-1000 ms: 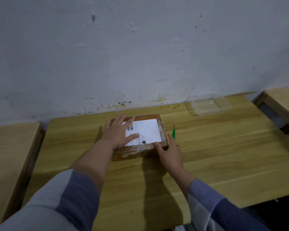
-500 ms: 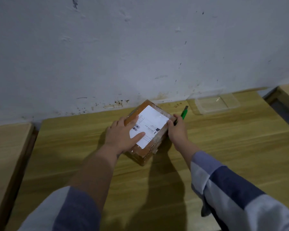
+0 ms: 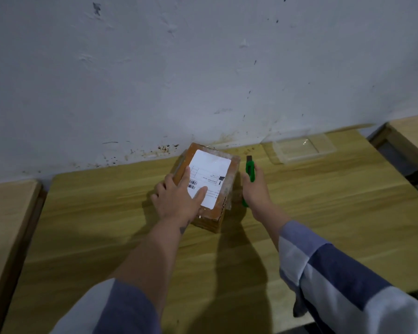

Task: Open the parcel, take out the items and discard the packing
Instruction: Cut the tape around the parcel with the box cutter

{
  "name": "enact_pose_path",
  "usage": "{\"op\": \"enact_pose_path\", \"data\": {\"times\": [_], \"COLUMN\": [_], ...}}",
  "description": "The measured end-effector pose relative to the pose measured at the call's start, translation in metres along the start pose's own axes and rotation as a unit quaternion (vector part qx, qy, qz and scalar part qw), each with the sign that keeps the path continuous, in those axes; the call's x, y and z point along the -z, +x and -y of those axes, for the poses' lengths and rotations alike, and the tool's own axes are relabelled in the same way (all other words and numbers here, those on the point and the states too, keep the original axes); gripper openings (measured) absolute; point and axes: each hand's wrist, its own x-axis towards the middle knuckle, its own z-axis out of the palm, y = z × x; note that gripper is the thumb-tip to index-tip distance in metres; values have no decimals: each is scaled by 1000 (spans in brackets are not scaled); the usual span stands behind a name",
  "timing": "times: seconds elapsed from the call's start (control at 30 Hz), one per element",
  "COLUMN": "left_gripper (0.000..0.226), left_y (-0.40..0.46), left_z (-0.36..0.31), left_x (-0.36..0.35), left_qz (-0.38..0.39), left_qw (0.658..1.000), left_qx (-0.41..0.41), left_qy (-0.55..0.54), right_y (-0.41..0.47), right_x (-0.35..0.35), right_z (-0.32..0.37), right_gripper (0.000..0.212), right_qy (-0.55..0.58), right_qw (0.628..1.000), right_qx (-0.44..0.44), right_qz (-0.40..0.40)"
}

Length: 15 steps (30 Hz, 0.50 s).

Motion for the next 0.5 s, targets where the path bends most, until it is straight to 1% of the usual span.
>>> {"op": "enact_pose_path", "data": {"times": [0.07,0.2,0.27,0.4,0.43,0.5], "left_gripper": [75,74,69,57,56,54], "left_y": [-7,-21,-22,-15,-15,-15], "left_z": [-6,-16,-19,-21,-22,-22], "left_x": [-3,-2,-1,-1,-2,-4], "left_qz": [-3,-11,-18,7,19,43], "left_qw": [1000,1000,999,977,971,967], "left_qx": [14,20,-30,-206,-229,-239], "left_qy": [-7,-11,14,54,63,75], "right_y": [-7,-19,-23,-32,-32,-33], "right_x": [5,11,14,18,18,18], "right_z": [-7,-9,-5,0,0,3], "right_gripper": [49,47,47,45,44,45], "right_qy": [-15,-25,-35,-57,-63,-69], "right_qw": [1000,999,999,998,997,996], "right_qx": [5,25,26,28,31,33], "right_qz": [-4,9,11,28,31,36]}}
